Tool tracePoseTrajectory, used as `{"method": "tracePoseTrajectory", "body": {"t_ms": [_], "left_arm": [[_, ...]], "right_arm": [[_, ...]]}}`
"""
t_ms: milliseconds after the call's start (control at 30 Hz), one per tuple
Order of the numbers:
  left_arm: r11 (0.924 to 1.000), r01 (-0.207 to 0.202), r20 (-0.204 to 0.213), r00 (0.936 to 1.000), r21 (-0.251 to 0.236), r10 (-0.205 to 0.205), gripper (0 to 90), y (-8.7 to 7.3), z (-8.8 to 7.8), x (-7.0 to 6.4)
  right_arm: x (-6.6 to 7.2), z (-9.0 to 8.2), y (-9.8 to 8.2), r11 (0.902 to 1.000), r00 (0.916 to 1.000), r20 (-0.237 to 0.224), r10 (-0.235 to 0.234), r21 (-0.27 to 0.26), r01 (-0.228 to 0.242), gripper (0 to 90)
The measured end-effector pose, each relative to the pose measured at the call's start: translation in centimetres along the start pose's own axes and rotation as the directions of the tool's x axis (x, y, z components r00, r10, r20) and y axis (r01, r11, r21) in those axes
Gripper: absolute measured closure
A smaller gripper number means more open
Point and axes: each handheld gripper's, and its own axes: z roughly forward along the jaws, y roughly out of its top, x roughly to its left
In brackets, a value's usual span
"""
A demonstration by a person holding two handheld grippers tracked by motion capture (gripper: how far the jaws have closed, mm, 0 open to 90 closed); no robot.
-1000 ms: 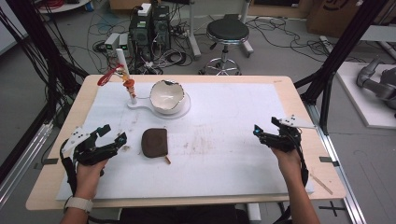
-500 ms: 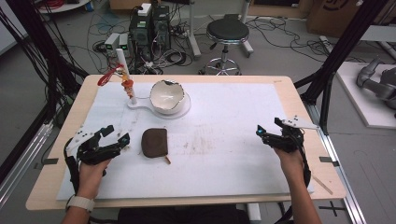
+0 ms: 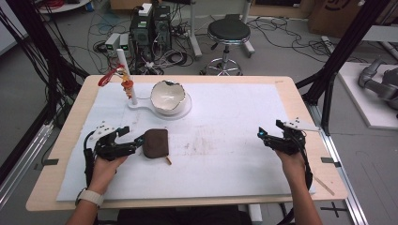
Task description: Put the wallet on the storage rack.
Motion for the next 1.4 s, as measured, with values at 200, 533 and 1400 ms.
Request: {"method": "tracePoseTrajectory", "body": {"t_ms": [200,533,1400], "left_arm": [[0.9921,-0.006,-0.023,0.9997,0.125,0.009,20.2,0.0,1.6,-0.9],[0.9494,0.161,-0.031,0.9868,0.269,-0.159,20.1,-0.7,3.0,-0.8],[0.9988,0.048,0.226,0.973,-0.011,-0.045,83.1,0.8,-0.3,-1.2]], "right_arm": [[-0.3,-0.2,-0.1,0.9999,0.9999,-0.002,0.012,-0.001,-0.012,20.8],[-0.3,-0.2,-0.1,0.9999,0.9999,-0.005,0.014,-0.004,-0.014,20.9],[-0.4,-0.1,-0.1,0.9998,0.9998,-0.009,0.018,0.005,-0.018,21.2]]}}
